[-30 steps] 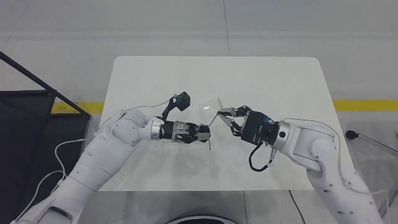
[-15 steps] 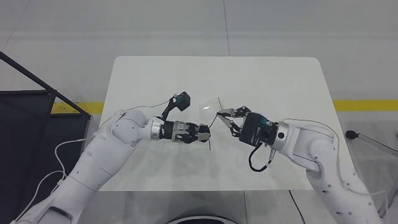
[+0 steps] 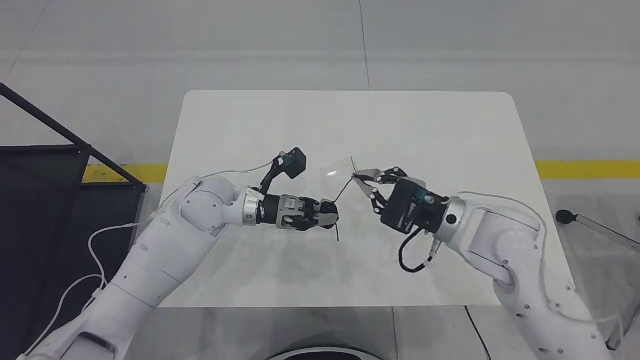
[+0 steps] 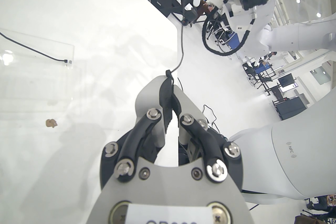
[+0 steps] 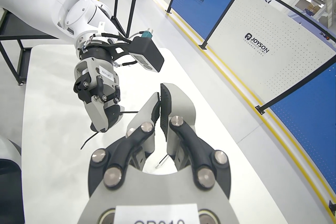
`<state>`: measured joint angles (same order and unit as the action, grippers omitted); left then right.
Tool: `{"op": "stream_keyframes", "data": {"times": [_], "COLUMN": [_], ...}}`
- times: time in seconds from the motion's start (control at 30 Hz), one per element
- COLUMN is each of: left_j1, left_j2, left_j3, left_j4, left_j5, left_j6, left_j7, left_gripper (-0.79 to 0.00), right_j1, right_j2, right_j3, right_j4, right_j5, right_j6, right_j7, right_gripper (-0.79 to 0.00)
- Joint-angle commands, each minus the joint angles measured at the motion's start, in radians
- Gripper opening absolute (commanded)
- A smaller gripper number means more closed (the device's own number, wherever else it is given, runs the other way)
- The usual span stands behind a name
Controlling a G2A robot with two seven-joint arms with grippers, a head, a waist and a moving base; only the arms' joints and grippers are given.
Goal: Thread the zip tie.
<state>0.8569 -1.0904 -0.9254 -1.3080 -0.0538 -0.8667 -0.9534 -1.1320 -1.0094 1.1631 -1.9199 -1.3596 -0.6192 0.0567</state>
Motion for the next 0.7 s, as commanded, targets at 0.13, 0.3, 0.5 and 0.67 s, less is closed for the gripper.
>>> {"op": "stream_keyframes", "data": {"times": [0.13, 0.3, 0.5, 0.67], "left_j1": [0.0, 0.0, 0.007, 0.025], "left_j2": [0.0, 0.0, 0.0, 0.003], "left_j3": [0.0, 0.0, -0.001, -0.01], "left_j4": [0.0, 0.0, -0.008, -0.035], "left_j5": [0.0, 0.0, 0.009, 0.042], "left_j6": [0.0, 0.0, 0.014, 0.05], "left_j7": [0.0, 0.0, 0.016, 0.062], "left_gripper": [-0.785, -0.785, -0.785, -0.785], "right_j1": [-0.028, -0.04, -0.048, -0.061], "right_j2": [-0.001, -0.002, -0.002, 0.0], "right_j3": [-0.002, -0.004, -0.001, 0.005], "right_j4": [-0.033, -0.046, -0.052, -0.063], "right_j5": [-0.056, -0.079, -0.088, -0.097], "right_j6": [0.039, 0.039, 0.014, -0.016], "right_j7": [-0.002, 0.002, -0.01, -0.031], "right_gripper": [-0.785, -0.785, -0.785, -0.785]}}
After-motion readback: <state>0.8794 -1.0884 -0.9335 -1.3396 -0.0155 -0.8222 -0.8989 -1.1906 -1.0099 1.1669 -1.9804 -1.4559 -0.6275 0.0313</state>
